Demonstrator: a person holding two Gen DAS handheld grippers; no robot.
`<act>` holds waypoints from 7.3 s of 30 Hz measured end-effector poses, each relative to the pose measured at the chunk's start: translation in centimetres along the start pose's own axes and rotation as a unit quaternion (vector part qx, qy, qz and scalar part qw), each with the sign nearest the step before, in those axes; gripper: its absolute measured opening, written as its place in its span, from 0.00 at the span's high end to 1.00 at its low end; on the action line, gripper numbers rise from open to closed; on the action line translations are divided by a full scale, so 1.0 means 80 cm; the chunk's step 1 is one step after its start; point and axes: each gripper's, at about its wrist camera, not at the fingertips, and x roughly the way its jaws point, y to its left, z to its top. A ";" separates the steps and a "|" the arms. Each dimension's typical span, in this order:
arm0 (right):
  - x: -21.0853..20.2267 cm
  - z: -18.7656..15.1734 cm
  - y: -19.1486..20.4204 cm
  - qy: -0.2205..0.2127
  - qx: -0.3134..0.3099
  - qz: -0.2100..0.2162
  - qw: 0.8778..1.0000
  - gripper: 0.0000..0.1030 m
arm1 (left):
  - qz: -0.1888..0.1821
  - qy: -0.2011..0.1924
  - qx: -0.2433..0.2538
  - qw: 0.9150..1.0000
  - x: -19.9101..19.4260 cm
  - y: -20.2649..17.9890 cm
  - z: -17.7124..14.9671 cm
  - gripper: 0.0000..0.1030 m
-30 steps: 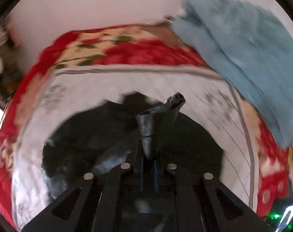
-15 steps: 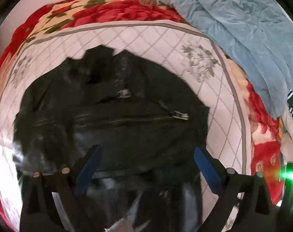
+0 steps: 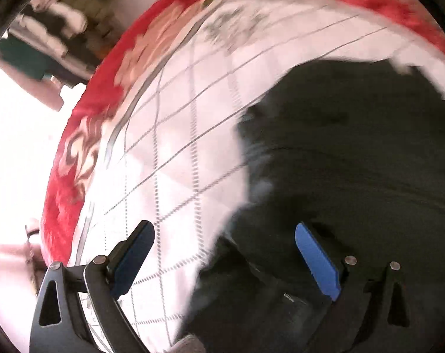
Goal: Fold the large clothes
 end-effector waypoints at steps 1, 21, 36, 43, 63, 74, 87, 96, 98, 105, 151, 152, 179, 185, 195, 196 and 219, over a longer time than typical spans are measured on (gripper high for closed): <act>0.010 0.006 0.011 0.008 -0.017 -0.009 1.000 0.31 | -0.010 0.010 -0.007 1.000 0.014 0.001 0.003 0.01; 0.028 -0.056 -0.058 0.073 -0.019 -0.039 0.996 0.43 | -0.042 -0.009 0.056 0.998 -0.007 -0.015 0.003 0.00; 0.071 -0.128 -0.063 0.070 0.065 -0.039 0.995 0.91 | -0.059 0.043 0.156 0.985 0.014 -0.027 -0.104 0.00; 0.108 -0.249 -0.053 0.108 0.220 0.099 0.965 0.91 | -0.045 0.014 0.210 0.977 0.046 0.016 -0.036 0.00; 0.089 -0.364 0.050 0.174 0.055 -0.026 0.983 0.47 | -0.074 -0.029 0.206 0.975 -0.064 0.068 -0.107 0.00; 0.047 -0.371 -0.067 0.167 0.053 -0.112 0.978 0.43 | -0.013 -0.056 0.407 0.911 -0.122 -0.031 -0.344 0.00; 0.049 -0.323 -0.136 0.131 0.080 -0.094 0.984 0.41 | 0.173 -0.156 0.453 0.861 -0.066 -0.090 -0.383 0.00; 0.075 -0.269 -0.129 0.068 0.101 0.120 0.985 0.32 | 0.154 -0.137 0.414 0.887 -0.059 -0.061 -0.315 0.06; 0.092 -0.260 -0.128 0.072 0.129 0.193 0.970 0.28 | 0.133 -0.136 0.412 0.891 -0.065 -0.055 -0.313 0.38; 0.161 -0.245 -0.106 0.088 0.238 0.357 0.899 0.18 | 0.081 -0.138 0.412 0.897 -0.089 -0.060 -0.315 0.95; 0.056 -0.072 0.196 0.073 0.064 0.191 0.977 0.42 | -0.234 0.075 0.082 0.966 -0.041 0.166 -0.098 0.14; 0.053 -0.074 0.199 0.064 0.042 0.163 0.984 0.42 | -0.226 0.071 0.078 0.968 -0.045 0.166 -0.097 0.14; 0.092 -0.045 -0.028 -0.026 0.109 0.181 0.977 0.42 | -0.274 0.107 0.015 0.956 0.038 0.009 -0.010 0.00; 0.058 -0.106 -0.069 -0.058 0.198 0.201 0.958 0.86 | -0.296 0.099 0.055 0.949 0.011 0.005 0.000 0.00; -0.060 -0.207 -0.085 -0.036 0.174 0.000 0.984 0.54 | -0.226 0.043 0.057 0.972 -0.032 0.040 -0.033 0.00; -0.071 -0.202 -0.071 -0.041 0.148 -0.005 0.988 0.54 | -0.220 0.047 0.051 0.973 -0.028 0.022 -0.039 0.00; 0.048 -0.105 0.242 0.047 -0.186 -0.026 0.981 0.67 | -0.230 0.059 -0.051 0.970 0.010 0.158 -0.035 0.00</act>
